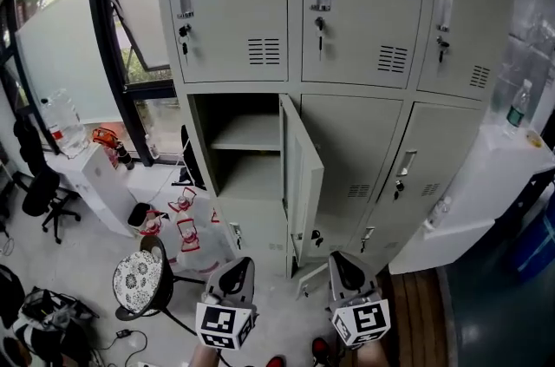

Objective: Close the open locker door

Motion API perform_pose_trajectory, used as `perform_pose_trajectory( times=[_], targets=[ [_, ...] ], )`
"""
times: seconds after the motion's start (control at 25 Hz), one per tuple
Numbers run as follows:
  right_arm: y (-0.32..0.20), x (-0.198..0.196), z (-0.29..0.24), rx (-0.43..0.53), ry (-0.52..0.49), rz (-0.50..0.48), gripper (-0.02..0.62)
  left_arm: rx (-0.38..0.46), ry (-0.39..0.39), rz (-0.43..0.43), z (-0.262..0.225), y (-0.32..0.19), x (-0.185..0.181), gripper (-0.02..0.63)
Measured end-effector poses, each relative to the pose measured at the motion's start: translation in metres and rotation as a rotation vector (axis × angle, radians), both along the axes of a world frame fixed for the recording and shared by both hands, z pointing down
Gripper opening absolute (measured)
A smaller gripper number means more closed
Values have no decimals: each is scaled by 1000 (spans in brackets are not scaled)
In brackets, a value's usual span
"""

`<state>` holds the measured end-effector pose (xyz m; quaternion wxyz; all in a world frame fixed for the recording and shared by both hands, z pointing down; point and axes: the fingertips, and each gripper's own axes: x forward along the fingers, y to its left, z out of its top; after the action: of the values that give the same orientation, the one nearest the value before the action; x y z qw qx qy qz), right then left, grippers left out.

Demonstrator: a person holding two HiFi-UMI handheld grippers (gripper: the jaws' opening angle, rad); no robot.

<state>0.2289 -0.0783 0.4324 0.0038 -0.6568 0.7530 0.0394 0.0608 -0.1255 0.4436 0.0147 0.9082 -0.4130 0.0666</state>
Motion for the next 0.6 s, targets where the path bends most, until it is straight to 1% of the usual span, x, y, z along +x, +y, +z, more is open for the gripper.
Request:
perform_pose_trajectory(
  times=[0.28,0.48,0.6],
  targets=[
    [-46,9,-2,-5,1,-170,24,0,7,-156,-2,-18,10,21],
    [-64,9,1,-8,1,-295,23,-5,6,-266,2,-17,13,21],
    [-70,9,2,1,-21,-365,24,-8,3,-335,6,-13,10,21]
  ],
)
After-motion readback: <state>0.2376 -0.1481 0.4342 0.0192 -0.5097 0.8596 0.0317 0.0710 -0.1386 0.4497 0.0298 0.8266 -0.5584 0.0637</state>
